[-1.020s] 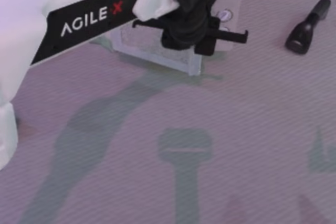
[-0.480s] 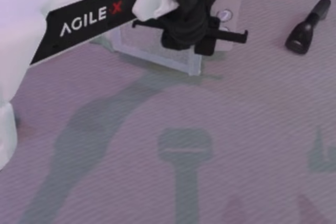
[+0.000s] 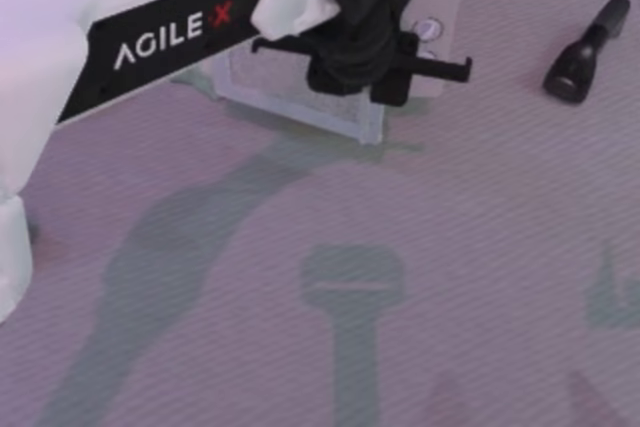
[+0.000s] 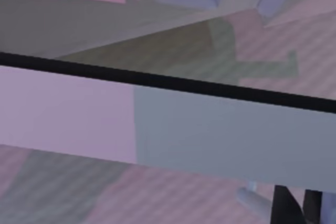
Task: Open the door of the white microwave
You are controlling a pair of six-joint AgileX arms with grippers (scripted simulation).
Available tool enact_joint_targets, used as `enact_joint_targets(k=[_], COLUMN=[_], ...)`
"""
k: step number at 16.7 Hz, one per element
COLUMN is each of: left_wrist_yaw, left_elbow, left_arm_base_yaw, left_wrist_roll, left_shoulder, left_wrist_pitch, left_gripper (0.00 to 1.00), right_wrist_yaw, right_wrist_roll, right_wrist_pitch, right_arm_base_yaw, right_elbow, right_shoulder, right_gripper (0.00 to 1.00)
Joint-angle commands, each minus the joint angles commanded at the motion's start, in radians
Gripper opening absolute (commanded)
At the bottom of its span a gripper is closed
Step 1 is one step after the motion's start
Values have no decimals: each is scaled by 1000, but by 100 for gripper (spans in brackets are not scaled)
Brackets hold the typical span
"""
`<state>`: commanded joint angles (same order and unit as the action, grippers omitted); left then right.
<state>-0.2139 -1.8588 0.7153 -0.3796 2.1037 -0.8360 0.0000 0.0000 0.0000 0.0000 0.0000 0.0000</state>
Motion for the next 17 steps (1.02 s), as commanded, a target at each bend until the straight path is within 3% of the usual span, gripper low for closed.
enact_joint_targets(k=[17], left_wrist_yaw=[58], left_elbow=[146], left_arm_base_yaw=[-17], left_wrist_roll=[111], left_shoulder=[-96], left_wrist_pitch=[70], left_gripper=[0], right_wrist_yaw=[0], right_wrist_roll=[0], right_wrist_pitch=[0], right_arm_base_yaw=[0], right_elbow=[0], right_shoulder=[0], right_gripper=[100])
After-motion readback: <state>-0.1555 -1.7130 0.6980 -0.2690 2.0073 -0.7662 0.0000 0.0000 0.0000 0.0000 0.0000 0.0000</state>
